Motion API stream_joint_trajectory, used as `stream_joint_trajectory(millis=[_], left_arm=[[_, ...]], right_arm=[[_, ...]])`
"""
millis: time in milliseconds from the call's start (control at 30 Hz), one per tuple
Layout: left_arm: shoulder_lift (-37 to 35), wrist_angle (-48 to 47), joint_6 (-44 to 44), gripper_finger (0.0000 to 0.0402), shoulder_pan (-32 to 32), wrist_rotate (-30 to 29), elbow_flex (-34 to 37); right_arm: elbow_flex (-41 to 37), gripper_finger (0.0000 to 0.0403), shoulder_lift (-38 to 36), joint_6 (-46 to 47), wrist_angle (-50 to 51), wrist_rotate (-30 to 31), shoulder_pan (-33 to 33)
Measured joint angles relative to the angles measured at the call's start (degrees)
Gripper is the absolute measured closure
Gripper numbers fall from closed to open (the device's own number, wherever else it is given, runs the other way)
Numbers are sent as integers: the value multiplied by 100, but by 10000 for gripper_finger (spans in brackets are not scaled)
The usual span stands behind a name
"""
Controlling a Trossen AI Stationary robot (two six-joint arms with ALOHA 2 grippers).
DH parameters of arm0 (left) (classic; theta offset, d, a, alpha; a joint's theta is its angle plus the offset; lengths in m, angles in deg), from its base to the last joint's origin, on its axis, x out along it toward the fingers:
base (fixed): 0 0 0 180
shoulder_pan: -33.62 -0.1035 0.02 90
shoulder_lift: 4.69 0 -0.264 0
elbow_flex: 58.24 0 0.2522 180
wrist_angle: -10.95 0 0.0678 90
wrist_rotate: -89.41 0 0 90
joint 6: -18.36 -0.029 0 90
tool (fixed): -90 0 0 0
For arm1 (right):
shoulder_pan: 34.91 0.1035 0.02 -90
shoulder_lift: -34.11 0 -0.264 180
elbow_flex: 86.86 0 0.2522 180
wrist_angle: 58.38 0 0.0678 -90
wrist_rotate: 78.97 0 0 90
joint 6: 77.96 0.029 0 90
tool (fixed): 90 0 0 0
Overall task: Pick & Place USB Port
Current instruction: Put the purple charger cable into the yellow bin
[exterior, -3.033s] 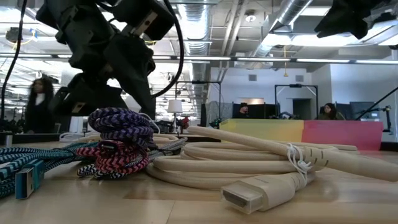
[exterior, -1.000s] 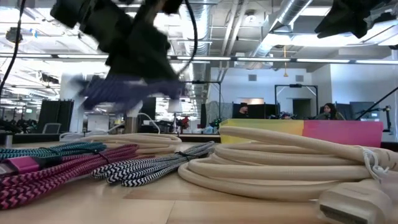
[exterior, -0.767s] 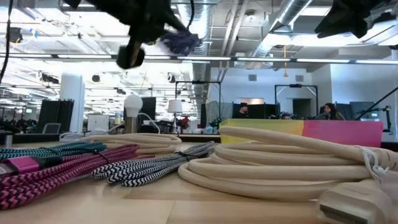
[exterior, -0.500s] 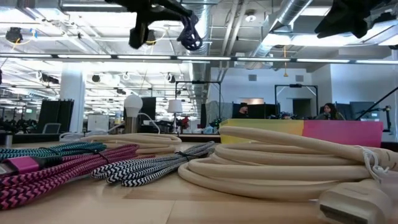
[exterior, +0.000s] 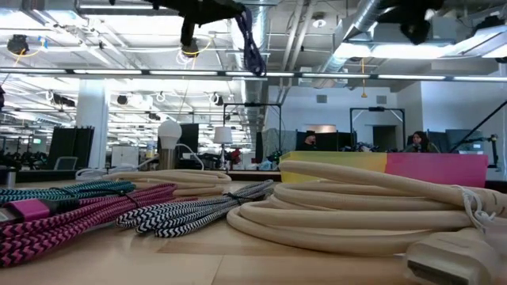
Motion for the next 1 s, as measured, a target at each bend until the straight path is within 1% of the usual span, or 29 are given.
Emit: stream_joint_trajectory(millis=[67, 167, 333, 433, 567, 733, 867, 1000], left_arm=[[-10, 189, -84, 387, -90, 69, -10], [2, 159, -203, 387, -186, 71, -9], [0, 182, -212, 387, -332, 395, -9], [-6, 187, -212, 387, -428, 640, -9], [-6, 189, -212, 387, -531, 949, -9], [-6, 234, -212, 387, -546, 1098, -9], [-6, 233, -166, 387, -546, 1125, -7], [-6, 234, -168, 387, -546, 1123, -7]], right_arm=[[0, 292, 292, -2, -140, -51, 103], [-2, 292, 736, -82, -498, -51, 337], [0, 286, 1366, -88, -1483, -56, 751], [0, 270, 1686, -26, -1960, 18, 946], [0, 234, 2110, 109, -2369, 356, 1132], [0, 194, 2656, 135, -2772, 454, 1308], [0, 183, 3147, 390, -3399, 445, 1416], [0, 185, 3563, 539, -3914, 410, 1517]])
